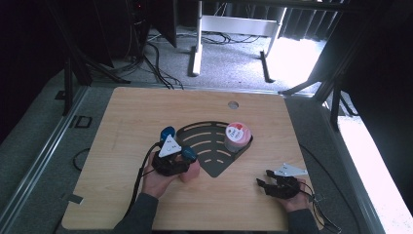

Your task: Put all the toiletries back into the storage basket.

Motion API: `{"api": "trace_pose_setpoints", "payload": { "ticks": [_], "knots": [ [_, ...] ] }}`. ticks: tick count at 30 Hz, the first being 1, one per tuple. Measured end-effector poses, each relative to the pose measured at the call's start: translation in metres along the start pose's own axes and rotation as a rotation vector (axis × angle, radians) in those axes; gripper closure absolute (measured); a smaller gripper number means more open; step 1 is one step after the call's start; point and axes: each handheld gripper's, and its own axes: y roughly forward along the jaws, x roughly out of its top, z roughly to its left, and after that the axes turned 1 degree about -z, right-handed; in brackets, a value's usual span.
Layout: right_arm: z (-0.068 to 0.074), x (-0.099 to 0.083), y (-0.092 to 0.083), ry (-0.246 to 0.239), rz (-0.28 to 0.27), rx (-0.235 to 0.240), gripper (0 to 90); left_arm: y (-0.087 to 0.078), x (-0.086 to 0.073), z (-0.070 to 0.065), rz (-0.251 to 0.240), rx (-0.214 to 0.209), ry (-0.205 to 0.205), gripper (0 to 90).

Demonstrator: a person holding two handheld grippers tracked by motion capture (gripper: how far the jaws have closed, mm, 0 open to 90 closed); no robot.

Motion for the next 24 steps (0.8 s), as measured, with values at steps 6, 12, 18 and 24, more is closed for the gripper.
{"api": "trace_pose_setpoints", "payload": {
  "ticks": [6, 12, 18, 24],
  "knots": [
    [0.0, 0.0, 0.0, 0.0, 0.0, 0.0, 42.2, 0.0009, 0.0017, -0.0014, 0.005, 0.014, 0.017, 50.1],
    [0.0, 0.0, 0.0, 0.0, 0.0, 0.001, 42.1, 0.0021, 0.0028, -0.001, 0.007, 0.007, 0.014, 48.8],
    [0.0001, 0.0, 0.0, 0.0, 0.001, 0.001, 42.0, 0.0052, 0.0032, 0.0022, 0.013, -0.001, -0.023, 45.6],
    [0.0002, 0.0, 0.0, -0.001, 0.001, 0.001, 41.9, 0.0087, 0.0049, 0.0006, 0.016, 0.012, -0.021, 42.4]
  ]
}}
